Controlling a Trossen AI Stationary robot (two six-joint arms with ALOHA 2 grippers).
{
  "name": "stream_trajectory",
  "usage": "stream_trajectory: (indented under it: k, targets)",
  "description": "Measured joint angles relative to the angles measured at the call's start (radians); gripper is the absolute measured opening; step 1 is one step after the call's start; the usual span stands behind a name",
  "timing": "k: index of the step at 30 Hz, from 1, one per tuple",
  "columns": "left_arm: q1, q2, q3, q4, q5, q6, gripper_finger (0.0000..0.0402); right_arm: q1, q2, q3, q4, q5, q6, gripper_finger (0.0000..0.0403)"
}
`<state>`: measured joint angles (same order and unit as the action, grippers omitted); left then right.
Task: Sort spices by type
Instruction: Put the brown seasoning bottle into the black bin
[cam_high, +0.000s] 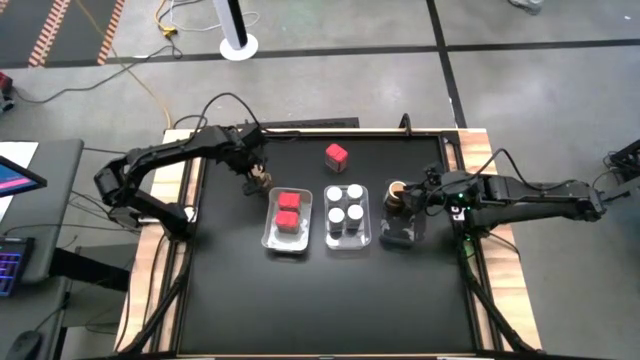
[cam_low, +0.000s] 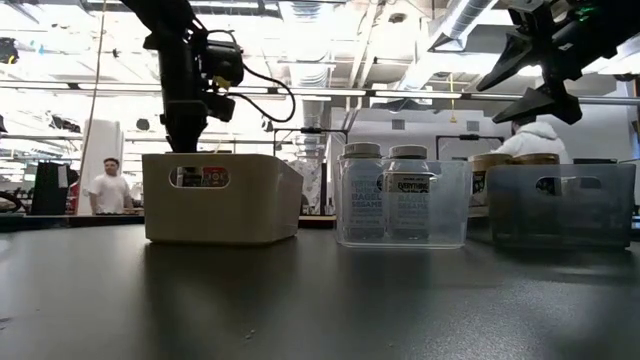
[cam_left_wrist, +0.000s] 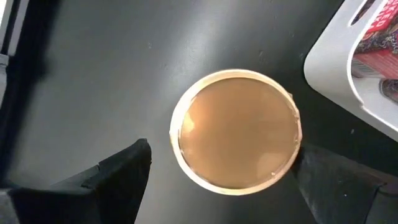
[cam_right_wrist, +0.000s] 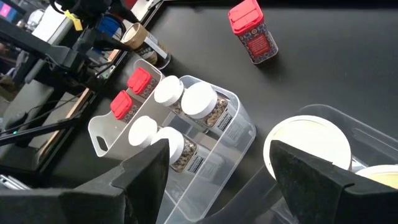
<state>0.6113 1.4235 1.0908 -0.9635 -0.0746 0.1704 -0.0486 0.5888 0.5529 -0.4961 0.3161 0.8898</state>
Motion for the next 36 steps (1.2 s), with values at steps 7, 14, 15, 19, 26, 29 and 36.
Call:
stream_trajectory:
  k: [7,14,15,19,26,29,36]
  targets:
    - [0.0,0.0,0.0,-0.008,0.019,-0.061,0.0362,0.0,0.0,0.0,0.0,0.0,-0.002,0.0302]
    - [-0.001,0.001,0.0,-0.005,0.019,-0.132,0.0362,0.0,0.0,0.0,0.0,0.0,-0.003,0.0302]
    - [-0.001,0.001,0.0,-0.002,0.019,-0.143,0.0362,0.0,0.0,0.0,0.0,0.0,-0.004,0.0302]
    - [-0.001,0.001,-0.001,0.028,0.019,-0.181,0.0362,0.0,0.0,0.0,0.0,0.0,-0.006,0.0302]
    - [-0.001,0.001,-0.003,0.034,0.019,-0.22,0.0362,0.0,0.0,0.0,-0.001,0.0,-0.008,0.0302]
    - [-0.001,0.001,-0.023,0.043,0.019,-0.221,0.0362,0.0,0.0,0.0,-0.001,0.0,-0.008,0.0302]
    - [-0.001,0.002,-0.078,0.092,0.019,-0.249,0.0362,0.0,0.0,0.0,-0.001,-0.001,-0.008,0.0302]
